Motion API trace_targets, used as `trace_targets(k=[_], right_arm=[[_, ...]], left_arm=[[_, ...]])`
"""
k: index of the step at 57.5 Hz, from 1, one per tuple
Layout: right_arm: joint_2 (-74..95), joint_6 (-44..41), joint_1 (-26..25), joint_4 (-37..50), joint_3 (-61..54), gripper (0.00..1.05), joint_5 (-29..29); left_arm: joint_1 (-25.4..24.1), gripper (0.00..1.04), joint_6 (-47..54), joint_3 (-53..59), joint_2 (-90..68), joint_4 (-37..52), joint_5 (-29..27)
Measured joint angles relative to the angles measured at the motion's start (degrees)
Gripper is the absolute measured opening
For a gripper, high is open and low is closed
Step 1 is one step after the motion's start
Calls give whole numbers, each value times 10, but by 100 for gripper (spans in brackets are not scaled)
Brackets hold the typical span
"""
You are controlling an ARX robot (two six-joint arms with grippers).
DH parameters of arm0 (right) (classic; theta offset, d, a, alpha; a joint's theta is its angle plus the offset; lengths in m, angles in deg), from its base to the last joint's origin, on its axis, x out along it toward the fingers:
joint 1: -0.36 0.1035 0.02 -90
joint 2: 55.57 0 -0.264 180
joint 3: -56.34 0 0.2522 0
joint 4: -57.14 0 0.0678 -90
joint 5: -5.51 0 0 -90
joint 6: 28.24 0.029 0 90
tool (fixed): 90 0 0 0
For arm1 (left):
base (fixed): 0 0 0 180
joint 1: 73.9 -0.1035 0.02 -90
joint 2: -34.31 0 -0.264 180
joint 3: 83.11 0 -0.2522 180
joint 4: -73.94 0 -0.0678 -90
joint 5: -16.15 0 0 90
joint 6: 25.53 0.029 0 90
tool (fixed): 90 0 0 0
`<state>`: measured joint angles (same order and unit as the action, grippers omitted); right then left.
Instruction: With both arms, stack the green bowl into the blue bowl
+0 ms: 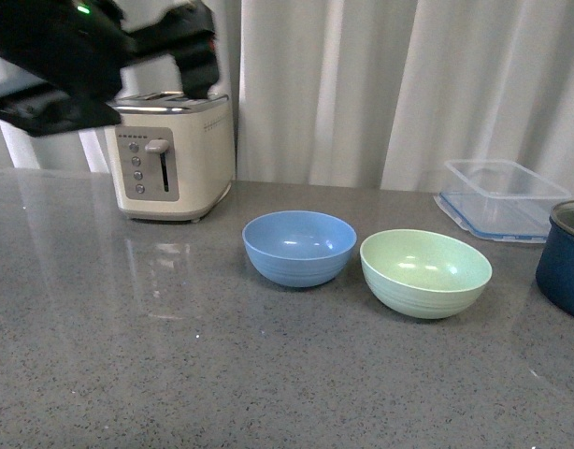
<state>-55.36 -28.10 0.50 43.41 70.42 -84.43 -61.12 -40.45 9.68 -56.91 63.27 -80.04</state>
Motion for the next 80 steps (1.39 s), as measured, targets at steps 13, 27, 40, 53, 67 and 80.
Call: trace_targets(k=[13,27,40,53,67,80], right_arm=[[0,0,0,0,0,95,0],[0,0,0,0,0,95,0],[0,0,0,0,0,95,0],[0,0,0,0,0,95,0],[0,0,0,0,0,95,0],[0,0,0,0,0,95,0]], left_arm=[[-39,63,123,284,162,291,-29],[-66,13,142,473,254,362,3],[-86,4,145,572,330,380,22],[-127,4,145,643,416,369,60],[-127,4,145,680,489,333,61],[-127,4,145,702,558,287,61]])
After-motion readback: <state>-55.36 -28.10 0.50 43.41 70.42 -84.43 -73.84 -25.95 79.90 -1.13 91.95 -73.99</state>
